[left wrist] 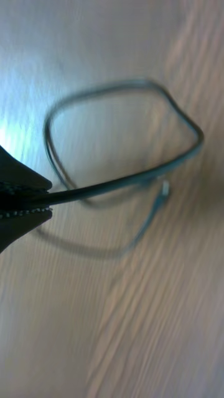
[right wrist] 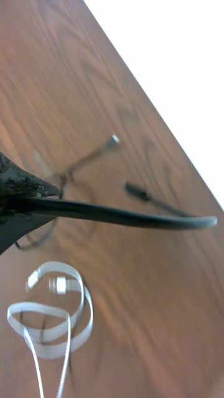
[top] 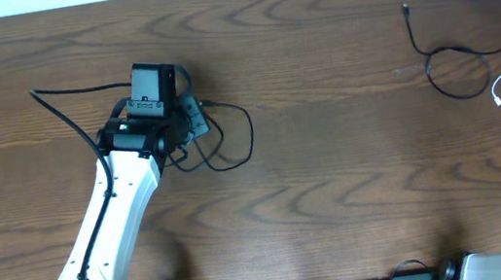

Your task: Untangle cables

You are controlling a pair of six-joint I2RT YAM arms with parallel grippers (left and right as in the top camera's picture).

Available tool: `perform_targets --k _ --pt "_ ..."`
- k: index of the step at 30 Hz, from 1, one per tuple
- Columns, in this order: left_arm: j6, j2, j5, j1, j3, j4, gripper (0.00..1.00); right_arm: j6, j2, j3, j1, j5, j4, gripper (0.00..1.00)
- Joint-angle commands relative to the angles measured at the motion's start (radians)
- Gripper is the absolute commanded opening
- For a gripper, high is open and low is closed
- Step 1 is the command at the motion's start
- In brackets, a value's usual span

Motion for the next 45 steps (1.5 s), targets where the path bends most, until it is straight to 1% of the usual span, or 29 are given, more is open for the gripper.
perform_targets --k 1,5,8,15,20,22,24,26,27,28,29,30,31,33,34,36,37,38,39,43,45 --pt "0.048 -0.004 0.174 -0.025 0.007 0.024 0.08 -0.015 -0.003 0.01 0.035 -0.251 -0.042 0.01" --pt "0.066 -0.004 0.174 -0.072 0.007 0.048 0.08 -0.014 -0.003 0.0 0.105 -0.256 -0.129 0.01" --pt "0.066 -0.004 0.169 -0.1 0.007 0.063 0.08 -0.014 -0.002 -0.014 0.16 -0.283 -0.146 0.01" --pt "0.066 -0.002 0.162 -0.114 0.007 0.067 0.08 -0.014 -0.001 -0.024 0.293 -0.486 -0.124 0.01" --pt "0.066 -0.002 0.162 -0.114 0.007 0.067 0.08 -0.013 -0.001 -0.024 0.331 -0.702 -0.073 0.01" --pt "0.066 -0.002 0.162 -0.114 0.007 0.067 0.08 0.008 -0.001 -0.024 0.337 -0.749 -0.05 0.01" --pt "0.066 -0.002 0.162 -0.114 0.007 0.067 0.08 0.023 -0.001 -0.024 0.338 -0.75 -0.031 0.02" --pt "0.066 -0.002 0.162 -0.114 0.007 0.067 0.09 0.023 -0.001 -0.024 0.339 -0.685 -0.04 0.04" --pt "0.066 -0.002 0.162 -0.114 0.007 0.067 0.13 0.023 -0.001 -0.024 0.338 -0.63 -0.056 0.06" --pt "0.066 -0.002 0.162 -0.114 0.007 0.067 0.17 0.023 -0.001 -0.024 0.339 -0.556 -0.082 0.15" --pt "0.066 -0.002 0.162 -0.114 0.007 0.067 0.27 0.023 -0.001 -0.024 0.339 -0.508 -0.101 0.26" --pt "0.066 -0.002 0.163 -0.114 0.007 0.067 0.38 0.023 -0.001 -0.024 0.339 -0.419 -0.138 0.28" --pt "0.066 -0.002 0.163 -0.114 0.007 0.066 0.51 0.023 -0.001 -0.024 0.34 -0.302 -0.188 0.31" --pt "0.066 -0.002 0.163 -0.114 0.007 0.066 0.66 0.023 -0.001 -0.024 0.341 -0.171 -0.239 0.38" --pt "0.066 -0.002 0.163 -0.114 0.007 0.066 0.71 0.023 -0.001 -0.024 0.341 -0.113 -0.262 0.45" --pt "0.066 -0.002 0.17 -0.114 0.007 0.067 0.79 0.023 -0.001 -0.028 0.341 0.001 -0.305 0.56" --pt "0.066 -0.002 0.17 -0.116 0.007 0.066 0.8 0.023 -0.001 -0.031 0.341 0.011 -0.309 0.59" --pt "0.067 -0.002 0.17 -0.129 0.007 0.067 0.84 0.023 -0.001 -0.04 0.343 0.013 -0.309 0.62" --pt "0.075 -0.002 0.17 -0.138 0.007 0.067 0.85 0.023 -0.001 -0.043 0.343 0.013 -0.309 0.62" --pt "0.225 0.003 0.158 -0.203 0.007 0.063 0.87 0.008 -0.001 -0.068 0.343 0.014 -0.308 0.63" --pt "0.278 0.008 0.082 -0.231 0.007 0.055 0.88 0.007 -0.001 -0.087 0.343 0.014 -0.306 0.64"
